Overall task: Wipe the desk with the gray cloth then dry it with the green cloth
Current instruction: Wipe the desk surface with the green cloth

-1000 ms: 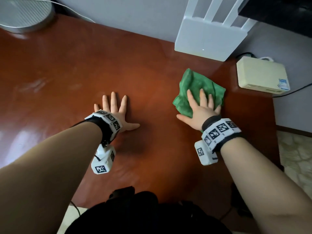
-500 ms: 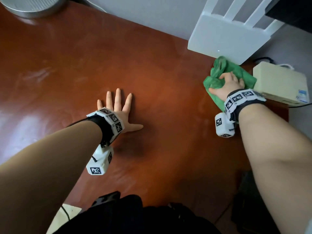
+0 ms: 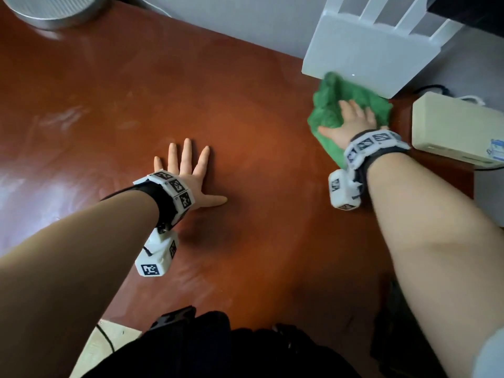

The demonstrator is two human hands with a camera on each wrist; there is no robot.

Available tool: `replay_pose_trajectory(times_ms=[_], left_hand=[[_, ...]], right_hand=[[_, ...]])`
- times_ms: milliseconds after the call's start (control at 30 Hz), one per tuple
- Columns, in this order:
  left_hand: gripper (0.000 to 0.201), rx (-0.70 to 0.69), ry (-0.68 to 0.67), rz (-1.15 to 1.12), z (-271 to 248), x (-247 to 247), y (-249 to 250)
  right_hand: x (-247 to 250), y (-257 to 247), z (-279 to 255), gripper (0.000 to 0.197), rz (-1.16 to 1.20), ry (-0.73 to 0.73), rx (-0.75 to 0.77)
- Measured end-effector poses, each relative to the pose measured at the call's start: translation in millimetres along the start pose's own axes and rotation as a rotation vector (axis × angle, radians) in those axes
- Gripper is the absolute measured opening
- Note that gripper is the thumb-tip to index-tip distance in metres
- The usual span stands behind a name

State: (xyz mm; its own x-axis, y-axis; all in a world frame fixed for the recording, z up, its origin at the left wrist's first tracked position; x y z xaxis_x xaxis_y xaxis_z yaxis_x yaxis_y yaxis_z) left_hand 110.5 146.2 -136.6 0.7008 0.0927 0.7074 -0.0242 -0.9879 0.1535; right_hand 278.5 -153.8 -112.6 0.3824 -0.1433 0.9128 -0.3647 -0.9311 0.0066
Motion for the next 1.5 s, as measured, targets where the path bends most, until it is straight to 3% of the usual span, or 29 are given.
replay_pose_trajectory(times_ms=[100,233,300,433,500,567,700,767,867,1033,1133,1200,1367,1433,1500], left_hand=[[0.111,-0.002,0.000,-0.008,-0.3,-0.2,0.1],[0.111,0.000,0.003,-0.009,-0.1,0.3,0.3],[0.111,0.002,-0.005,-0.004,-0.4,0.3,1.3],[0.112,0.003,0.004,-0.001,0.4,1.5,1.7],[0.112,0.001,0.012,-0.003,0.4,2.1,1.2],[0.112,0.000,0.005,-0.005,-0.2,0.9,1.0],[0.111,-0.002,-0.009,0.003,1.2,-0.3,0.6],[0.112,-0.001,-0.009,0.004,1.6,0.0,-0.1],[0.112,0.001,-0.004,0.003,2.0,0.3,-0.3],[0.111,0.001,0.018,0.014,0.9,0.8,1.4],[0.111,-0.005,0.033,0.003,1.2,0.7,0.6],[0.112,-0.005,0.030,0.005,1.0,0.6,0.2],[0.112,-0.007,0.026,0.009,1.9,0.9,-0.5],[0.113,-0.009,0.033,0.007,2.2,0.7,-0.7],[0.113,-0.012,0.037,0.005,2.5,0.9,0.0]], right_hand=[[7.8,41.9,17.1,0.085,0.016,-0.017,-0.134],[10.1,28.1,4.7,0.082,0.020,0.008,-0.122],[6.3,-2.4,-19.6,0.079,-0.039,0.020,0.012],[-32.3,-72.4,-98.0,0.079,-0.209,-0.030,0.456],[-46.0,-76.4,-112.6,0.078,-0.248,-0.048,0.531],[-38.4,-52.3,-92.4,0.079,-0.201,-0.039,0.414],[-5.9,52.4,-29.6,0.083,0.089,-0.021,-0.150],[-3.1,75.1,-27.4,0.083,0.092,-0.028,-0.237],[-15.7,46.6,-53.7,0.082,-0.042,-0.034,-0.080],[-62.0,-38.5,-152.1,0.084,-0.232,-0.044,0.439],[-73.5,-50.1,-170.6,0.083,-0.268,-0.091,0.553],[-64.1,-36.1,-145.0,0.083,-0.233,-0.072,0.460],[-24.4,45.0,-65.2,0.081,0.058,-0.027,-0.146],[-21.6,50.8,-63.1,0.079,0.085,-0.026,-0.218],[-27.4,30.4,-78.9,0.078,0.020,-0.015,-0.117]])
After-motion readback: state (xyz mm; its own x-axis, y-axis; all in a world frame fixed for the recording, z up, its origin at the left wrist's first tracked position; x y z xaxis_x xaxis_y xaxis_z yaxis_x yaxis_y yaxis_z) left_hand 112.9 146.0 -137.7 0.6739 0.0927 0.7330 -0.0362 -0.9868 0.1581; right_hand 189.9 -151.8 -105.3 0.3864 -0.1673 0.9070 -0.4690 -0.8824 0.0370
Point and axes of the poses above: each hand's wrist, its own z-axis towards the middle knuckle, its own x-axis out of the back of the hand, y = z × x, the point moved 8 cm from there along z, towards the middle knuckle, and after that the axes turned 15 degrees about -x, right-handed, at the moved point
